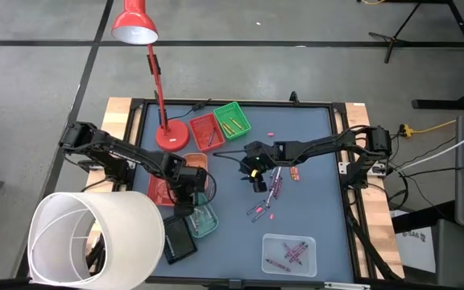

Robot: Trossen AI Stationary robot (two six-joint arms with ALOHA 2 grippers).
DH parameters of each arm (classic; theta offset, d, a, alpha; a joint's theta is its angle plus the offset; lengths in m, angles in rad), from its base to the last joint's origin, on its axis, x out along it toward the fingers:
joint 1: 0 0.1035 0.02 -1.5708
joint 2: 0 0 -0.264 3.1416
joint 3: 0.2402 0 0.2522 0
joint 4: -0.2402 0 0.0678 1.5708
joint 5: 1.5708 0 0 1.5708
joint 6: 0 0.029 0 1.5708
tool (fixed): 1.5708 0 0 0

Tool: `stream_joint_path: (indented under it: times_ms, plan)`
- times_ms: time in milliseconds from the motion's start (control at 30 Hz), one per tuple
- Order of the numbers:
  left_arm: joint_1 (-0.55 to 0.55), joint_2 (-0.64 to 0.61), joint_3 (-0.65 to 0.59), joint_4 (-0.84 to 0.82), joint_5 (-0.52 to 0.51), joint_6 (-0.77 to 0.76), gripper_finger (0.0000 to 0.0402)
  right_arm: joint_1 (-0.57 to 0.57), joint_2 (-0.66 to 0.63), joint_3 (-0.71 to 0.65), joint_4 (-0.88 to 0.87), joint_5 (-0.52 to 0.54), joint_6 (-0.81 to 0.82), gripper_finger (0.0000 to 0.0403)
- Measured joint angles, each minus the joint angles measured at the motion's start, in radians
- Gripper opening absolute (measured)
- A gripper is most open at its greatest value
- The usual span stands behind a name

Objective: Sort crayons
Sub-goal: Put the brown crayon into the orange bin

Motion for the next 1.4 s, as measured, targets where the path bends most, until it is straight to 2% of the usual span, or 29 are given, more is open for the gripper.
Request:
stream_joint_path:
  times_ms: [300,700,967,1267,1400]
  plan:
    - [0.000,0.000,0.000,0.003,-0.101,0.008,0.0109,0.000,0.000,0.000,0.154,-0.038,-0.085,0.0163]
    - [0.000,0.000,0.000,0.004,-0.101,0.008,0.0109,0.000,0.000,0.000,0.340,-0.056,-0.116,0.0163]
    - [0.000,0.000,0.000,0.004,-0.101,0.008,0.0109,0.001,0.001,0.006,0.390,-0.088,-0.116,0.0163]
    - [0.000,0.000,0.000,0.004,-0.096,0.008,0.0109,0.001,0.004,0.127,0.354,-0.088,-0.116,0.0163]
    - [0.000,0.000,-0.001,0.003,-0.095,0.008,0.0109,0.001,0.055,0.152,0.357,-0.093,-0.115,0.0163]
